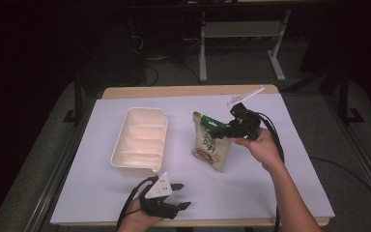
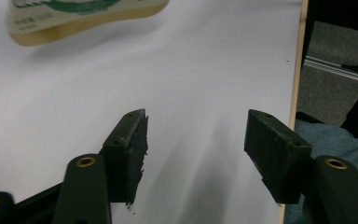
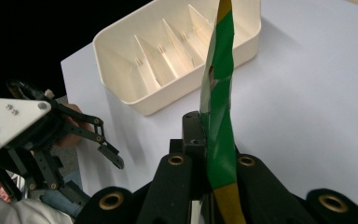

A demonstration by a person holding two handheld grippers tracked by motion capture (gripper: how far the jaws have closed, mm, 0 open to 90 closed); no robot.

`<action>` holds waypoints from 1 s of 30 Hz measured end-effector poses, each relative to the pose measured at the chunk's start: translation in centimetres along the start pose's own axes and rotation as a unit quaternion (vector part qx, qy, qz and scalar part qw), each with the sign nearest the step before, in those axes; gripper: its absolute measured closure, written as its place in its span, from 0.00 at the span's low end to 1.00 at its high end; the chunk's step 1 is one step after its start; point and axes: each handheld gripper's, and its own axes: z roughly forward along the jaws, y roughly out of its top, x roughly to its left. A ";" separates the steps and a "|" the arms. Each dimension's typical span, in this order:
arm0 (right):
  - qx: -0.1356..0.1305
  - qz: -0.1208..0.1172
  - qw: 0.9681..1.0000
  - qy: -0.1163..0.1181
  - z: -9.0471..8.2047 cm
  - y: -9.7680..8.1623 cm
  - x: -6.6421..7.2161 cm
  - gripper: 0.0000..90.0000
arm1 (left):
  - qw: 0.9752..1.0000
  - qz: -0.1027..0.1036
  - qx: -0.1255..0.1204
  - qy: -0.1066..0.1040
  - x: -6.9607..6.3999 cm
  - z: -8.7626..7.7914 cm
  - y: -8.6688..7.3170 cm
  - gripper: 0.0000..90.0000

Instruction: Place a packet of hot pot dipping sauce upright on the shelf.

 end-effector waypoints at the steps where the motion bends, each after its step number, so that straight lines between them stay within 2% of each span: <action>1: 0.000 -0.003 1.000 0.001 0.0 0.4 0.2 1.00 | 1.000 0.001 0.000 -0.005 0.0 0.1 0.0 0.40; 9: 0.003 -0.009 1.000 0.008 0.7 1.7 0.6 1.00 | 1.000 0.007 0.003 -0.006 -0.2 0.4 -0.1 0.30; 15: 0.003 -0.016 1.000 0.013 1.2 2.8 0.9 1.00 | 1.000 0.013 -0.007 0.001 -0.2 0.1 0.1 0.28; 30: 0.001 -0.030 0.999 0.022 1.9 5.5 2.1 1.00 | 1.000 0.027 0.000 -0.006 -0.7 0.5 0.1 0.28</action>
